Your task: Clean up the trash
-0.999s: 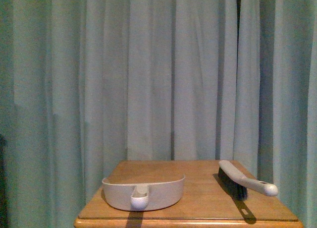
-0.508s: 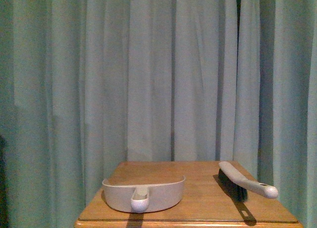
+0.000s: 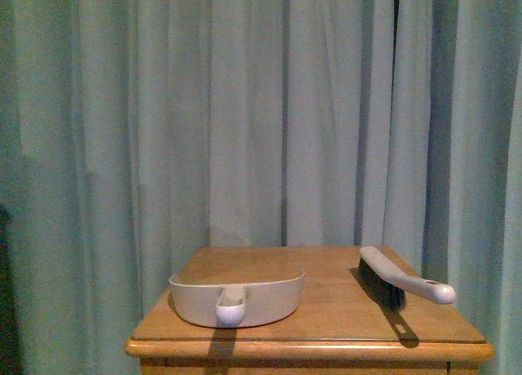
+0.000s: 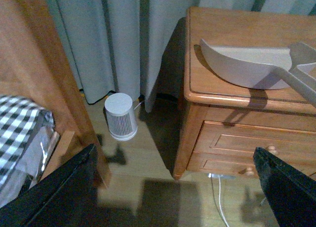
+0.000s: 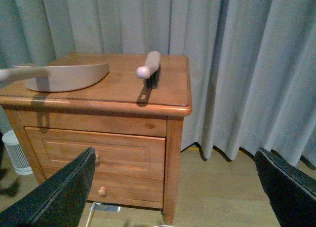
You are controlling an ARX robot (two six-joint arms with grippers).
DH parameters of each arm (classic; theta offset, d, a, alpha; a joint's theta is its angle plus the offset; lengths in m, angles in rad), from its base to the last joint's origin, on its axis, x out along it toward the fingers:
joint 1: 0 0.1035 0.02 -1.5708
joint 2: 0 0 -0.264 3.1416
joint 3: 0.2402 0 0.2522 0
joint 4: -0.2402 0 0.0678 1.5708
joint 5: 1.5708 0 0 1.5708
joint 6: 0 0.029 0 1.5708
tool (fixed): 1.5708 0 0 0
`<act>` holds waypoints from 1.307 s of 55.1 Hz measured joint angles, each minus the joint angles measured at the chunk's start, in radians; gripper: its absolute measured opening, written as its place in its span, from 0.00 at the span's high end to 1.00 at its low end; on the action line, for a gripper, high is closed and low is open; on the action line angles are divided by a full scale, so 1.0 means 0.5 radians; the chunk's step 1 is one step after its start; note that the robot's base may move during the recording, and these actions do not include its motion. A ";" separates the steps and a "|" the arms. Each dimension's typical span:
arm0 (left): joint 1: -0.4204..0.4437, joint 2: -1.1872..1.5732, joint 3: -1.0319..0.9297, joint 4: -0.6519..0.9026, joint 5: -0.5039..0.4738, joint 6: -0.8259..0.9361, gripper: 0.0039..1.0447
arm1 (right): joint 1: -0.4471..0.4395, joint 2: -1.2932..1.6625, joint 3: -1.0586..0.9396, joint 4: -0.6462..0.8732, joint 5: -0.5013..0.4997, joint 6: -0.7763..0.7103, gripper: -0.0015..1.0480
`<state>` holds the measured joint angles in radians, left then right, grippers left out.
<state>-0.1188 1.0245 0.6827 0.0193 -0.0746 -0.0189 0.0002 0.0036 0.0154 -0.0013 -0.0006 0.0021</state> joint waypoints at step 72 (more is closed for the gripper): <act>-0.820 1.806 1.691 -0.459 -0.470 0.082 0.07 | 0.000 0.000 0.000 0.000 0.000 0.000 0.07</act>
<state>-0.5289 1.9274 1.5280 -0.2100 -0.3096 0.0219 0.0002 0.0036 0.0154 -0.0013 -0.0006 0.0021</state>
